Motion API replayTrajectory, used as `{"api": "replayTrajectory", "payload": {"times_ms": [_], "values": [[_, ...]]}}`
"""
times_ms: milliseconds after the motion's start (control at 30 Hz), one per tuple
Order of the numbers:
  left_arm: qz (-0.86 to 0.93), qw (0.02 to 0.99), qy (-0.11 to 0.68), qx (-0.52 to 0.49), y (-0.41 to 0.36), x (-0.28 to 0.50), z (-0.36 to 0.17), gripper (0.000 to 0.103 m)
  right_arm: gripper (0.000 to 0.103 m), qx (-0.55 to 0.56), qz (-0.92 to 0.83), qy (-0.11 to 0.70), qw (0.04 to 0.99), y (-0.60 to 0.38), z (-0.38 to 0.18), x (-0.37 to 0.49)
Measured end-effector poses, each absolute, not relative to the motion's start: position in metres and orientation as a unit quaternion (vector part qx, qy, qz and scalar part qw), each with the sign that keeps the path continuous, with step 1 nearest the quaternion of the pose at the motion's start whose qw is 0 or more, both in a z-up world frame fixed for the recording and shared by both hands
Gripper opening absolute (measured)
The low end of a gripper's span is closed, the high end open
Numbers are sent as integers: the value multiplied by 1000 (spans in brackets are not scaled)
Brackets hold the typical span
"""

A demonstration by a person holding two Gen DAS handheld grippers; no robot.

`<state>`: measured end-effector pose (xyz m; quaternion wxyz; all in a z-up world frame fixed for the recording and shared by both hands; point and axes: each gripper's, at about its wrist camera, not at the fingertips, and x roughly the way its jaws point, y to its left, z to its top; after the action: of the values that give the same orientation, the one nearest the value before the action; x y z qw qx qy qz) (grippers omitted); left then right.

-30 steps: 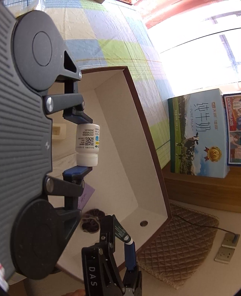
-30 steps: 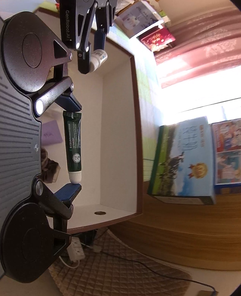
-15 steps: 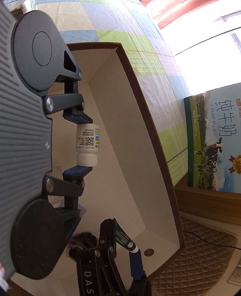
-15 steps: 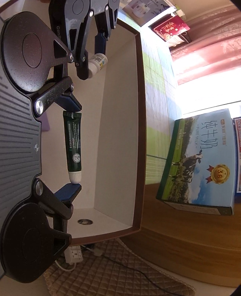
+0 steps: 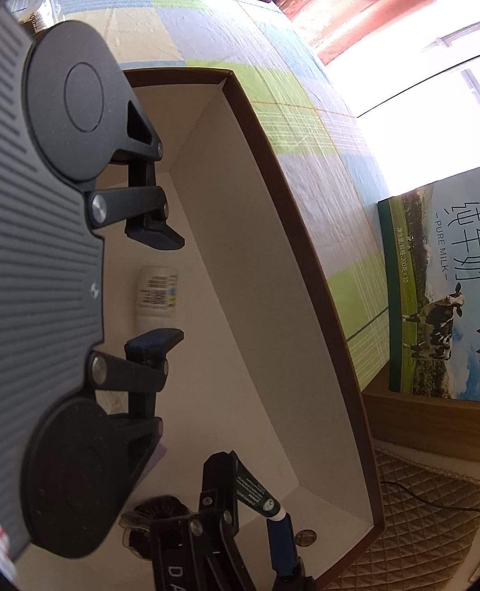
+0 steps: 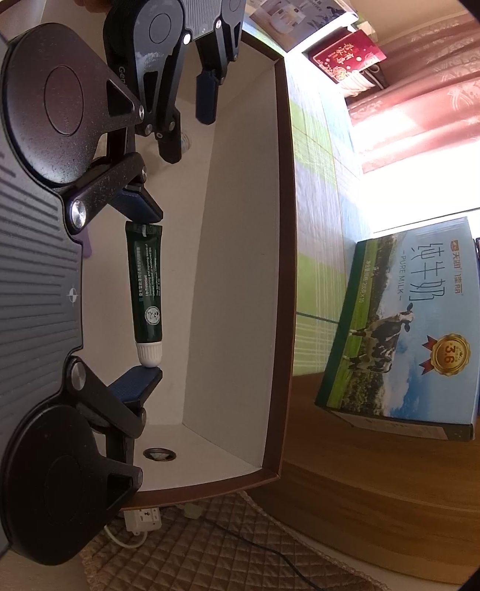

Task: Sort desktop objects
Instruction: 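Open both tools to drop the pill bottle and green tube into the box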

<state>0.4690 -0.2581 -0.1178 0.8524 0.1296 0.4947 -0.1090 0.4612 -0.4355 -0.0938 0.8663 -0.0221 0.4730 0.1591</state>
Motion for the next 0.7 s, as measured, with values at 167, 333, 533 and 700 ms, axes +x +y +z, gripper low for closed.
{"api": "replayTrajectory", "payload": {"times_ms": [167,333,533,700], "values": [[-110,853,493,130,-258,469,-116,53,81,-23,159,476,864,-435,-96,462],[-106,855,491,131,-257,469,-113,56,81,-22,160,478,864,-433,-97,462],[-103,857,487,131,-254,467,-107,60,82,-17,164,465,870,-431,-95,462],[-102,860,483,128,-250,463,-103,63,90,2,172,447,878,-435,-88,459]]}}
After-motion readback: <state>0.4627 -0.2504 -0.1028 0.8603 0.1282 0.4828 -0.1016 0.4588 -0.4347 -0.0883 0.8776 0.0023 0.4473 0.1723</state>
